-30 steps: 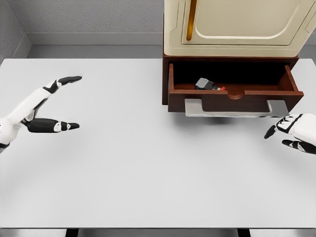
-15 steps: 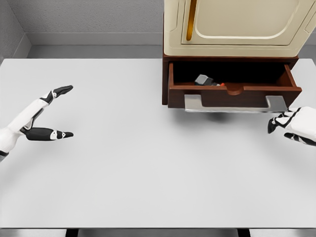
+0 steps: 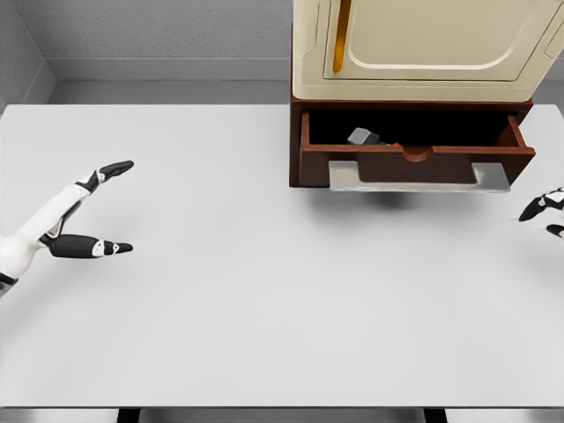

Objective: Put the switch into the drawer with left arm, and close the drawer with right arm

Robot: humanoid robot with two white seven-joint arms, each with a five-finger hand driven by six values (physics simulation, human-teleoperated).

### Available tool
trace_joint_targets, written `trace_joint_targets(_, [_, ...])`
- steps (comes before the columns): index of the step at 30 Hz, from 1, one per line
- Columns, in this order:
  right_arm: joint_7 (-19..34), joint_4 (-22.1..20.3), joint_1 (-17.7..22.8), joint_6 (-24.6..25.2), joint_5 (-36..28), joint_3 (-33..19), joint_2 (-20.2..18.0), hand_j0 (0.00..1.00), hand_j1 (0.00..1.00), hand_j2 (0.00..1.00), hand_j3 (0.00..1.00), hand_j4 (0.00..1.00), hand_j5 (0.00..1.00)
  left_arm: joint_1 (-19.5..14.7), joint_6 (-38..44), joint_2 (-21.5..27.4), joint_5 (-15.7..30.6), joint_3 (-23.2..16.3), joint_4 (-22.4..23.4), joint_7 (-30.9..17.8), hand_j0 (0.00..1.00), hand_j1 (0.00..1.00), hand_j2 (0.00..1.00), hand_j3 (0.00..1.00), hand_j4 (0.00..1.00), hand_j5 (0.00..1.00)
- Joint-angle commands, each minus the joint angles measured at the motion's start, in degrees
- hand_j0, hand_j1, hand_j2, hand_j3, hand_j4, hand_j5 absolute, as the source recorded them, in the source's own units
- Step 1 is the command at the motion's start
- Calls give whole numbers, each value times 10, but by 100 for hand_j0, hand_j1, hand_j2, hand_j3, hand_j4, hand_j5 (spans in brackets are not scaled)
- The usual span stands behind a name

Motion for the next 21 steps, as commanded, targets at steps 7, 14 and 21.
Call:
trace_joint_targets(7, [1,-80,11,2,0,7,0,51,51,51,51,51,51,3,1,0,-18,-2,-5,0,100,100,100,100,100,100])
trace_joint_targets(14, [1,-130,11,2,-4,24,4,50,50,50,50,50,50,5,1,1,-14,-2,-6,-17,100,100,100,100,100,100])
trace_joint_targets(21, [1,-138,6,2,-1,40,25,50,50,50,50,50,50,5,1,2,-12,-1,-5,-17,100,100,100,100,100,100])
